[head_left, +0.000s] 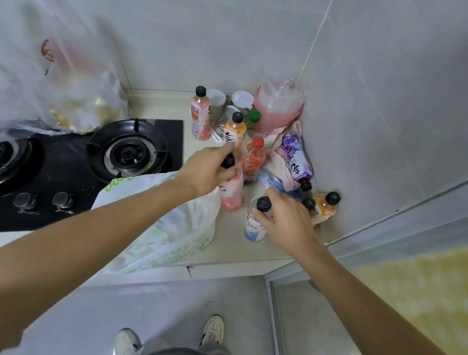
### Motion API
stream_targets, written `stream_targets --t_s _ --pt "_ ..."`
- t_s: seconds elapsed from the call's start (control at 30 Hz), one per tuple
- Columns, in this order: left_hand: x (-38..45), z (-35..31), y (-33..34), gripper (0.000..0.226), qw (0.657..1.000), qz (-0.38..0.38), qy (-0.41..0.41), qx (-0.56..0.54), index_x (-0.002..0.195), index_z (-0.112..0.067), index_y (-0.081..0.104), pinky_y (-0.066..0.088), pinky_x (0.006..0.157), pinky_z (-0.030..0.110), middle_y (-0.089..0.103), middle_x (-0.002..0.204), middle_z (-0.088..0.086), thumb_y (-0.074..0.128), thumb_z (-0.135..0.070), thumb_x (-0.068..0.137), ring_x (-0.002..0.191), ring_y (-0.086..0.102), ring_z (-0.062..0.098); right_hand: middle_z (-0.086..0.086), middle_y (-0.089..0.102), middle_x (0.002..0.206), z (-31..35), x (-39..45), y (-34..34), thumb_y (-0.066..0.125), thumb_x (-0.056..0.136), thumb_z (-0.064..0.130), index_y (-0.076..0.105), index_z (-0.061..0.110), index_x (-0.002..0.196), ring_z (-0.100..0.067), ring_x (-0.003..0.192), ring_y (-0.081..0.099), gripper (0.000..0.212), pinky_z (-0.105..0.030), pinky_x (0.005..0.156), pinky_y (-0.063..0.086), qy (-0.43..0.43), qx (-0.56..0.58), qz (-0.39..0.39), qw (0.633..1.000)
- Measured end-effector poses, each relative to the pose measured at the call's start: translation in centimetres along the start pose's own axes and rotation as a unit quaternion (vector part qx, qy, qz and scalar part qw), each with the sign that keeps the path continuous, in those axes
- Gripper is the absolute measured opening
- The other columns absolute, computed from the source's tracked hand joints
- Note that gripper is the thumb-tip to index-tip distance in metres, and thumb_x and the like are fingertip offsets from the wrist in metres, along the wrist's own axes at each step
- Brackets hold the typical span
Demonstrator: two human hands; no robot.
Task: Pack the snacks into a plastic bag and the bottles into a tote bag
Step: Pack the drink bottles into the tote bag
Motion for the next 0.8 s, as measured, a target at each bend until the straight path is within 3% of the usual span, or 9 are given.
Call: stream_targets --t_s 0.1,0.17,0.27,0.37,0.53,0.63,0.73,0.8 --pt "-2.2 1.0 -4.8 0.023 0.998 -0.04 -0.028 -0.033 0.096 -0.023 0.053 0.054 0.062 0.037 0.068 0.075 0.0 0.072 -0.035 0.09 0.063 0.063 0.018 0.003 0.054 0.068 1.9 1.5 -1.2 0.065 0.092 0.046 0.041 0.022 0.085 -0.023 0.06 0.05 0.035 -0.036 0.052 0.039 -0.022 0.063 -0.03 0.997" --pt "-4.0 2.0 -7.4 0.024 0.997 -0.062 -0.05 -0.019 0.096 -0.021 0.056 0.052 0.061 0.035 0.068 0.073 -0.002 0.074 -0.035 0.088 0.059 0.062 0.013 0.004 0.057 0.071 3.8 3.0 -2.1 0.065 0.091 0.048 0.048 0.02 0.086 -0.025 0.065 0.056 0.033 -0.04 0.057 0.048 -0.048 0.096 -0.055 0.993" --pt "-6.8 4.0 -9.5 0.024 0.994 -0.074 -0.083 0.018 0.092 -0.019 0.058 0.051 0.061 0.04 0.067 0.073 -0.002 0.075 -0.034 0.086 0.065 0.062 0.019 0.001 0.062 0.075 7.3 5.2 -2.5 0.064 0.089 0.05 0.057 0.015 0.09 -0.026 0.07 0.06 0.036 -0.042 0.061 0.051 -0.093 0.13 -0.07 0.985" --pt "-9.4 5.9 -10.4 0.023 0.989 -0.081 -0.111 0.053 0.09 -0.024 0.055 0.049 0.06 0.04 0.065 0.075 -0.006 0.075 -0.034 0.086 0.068 0.059 0.017 0.001 0.056 0.071 10.5 7.0 -1.4 0.063 0.09 0.049 0.048 0.017 0.083 -0.024 0.063 0.055 0.035 -0.042 0.054 0.045 -0.122 0.173 -0.042 0.977" --pt "-13.3 9.0 -10.1 0.023 0.971 -0.098 -0.207 0.07 0.091 -0.023 0.057 0.053 0.06 0.043 0.065 0.074 -0.001 0.075 -0.034 0.082 0.068 0.061 0.024 -0.001 0.063 0.073 13.9 7.8 2.0 0.066 0.091 0.046 0.05 0.016 0.088 -0.026 0.066 0.059 0.034 -0.042 0.057 0.047 -0.135 0.194 0.023 0.971" --pt "-15.1 10.0 -8.7 0.023 0.965 -0.086 -0.241 0.06 0.092 -0.024 0.056 0.053 0.06 0.042 0.063 0.072 -0.001 0.075 -0.033 0.082 0.068 0.061 0.026 0.0 0.063 0.074 14.6 7.2 3.8 0.068 0.092 0.042 0.051 0.013 0.09 -0.026 0.067 0.057 0.034 -0.037 0.055 0.037 -0.151 0.182 0.047 0.971" --pt "-16.4 10.5 -7.2 0.024 0.962 -0.078 -0.253 0.063 0.091 -0.025 0.053 0.051 0.059 0.041 0.062 0.071 0.0 0.073 -0.035 0.085 0.068 0.06 0.03 0.01 0.051 0.069 14.2 6.2 5.1 0.07 0.092 0.039 0.044 0.018 0.087 -0.02 0.065 0.048 0.034 -0.028 0.051 0.024 -0.166 0.18 0.071 0.967" --pt "-16.9 10.6 -6.2 0.023 0.961 -0.074 -0.258 0.066 0.093 -0.023 0.053 0.05 0.058 0.039 0.062 0.074 0.001 0.071 -0.036 0.086 0.069 0.06 0.029 0.008 0.05 0.07 13.5 5.8 5.6 0.07 0.091 0.04 0.044 0.017 0.087 -0.021 0.064 0.047 0.035 -0.028 0.049 0.024 -0.167 0.175 0.079 0.967"
Point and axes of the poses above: each hand's wrist, its own x-axis towards the middle knuckle, its own y-axis out of the palm, z = x × y, the point moved 6 cm from there along x, towards the middle knuckle
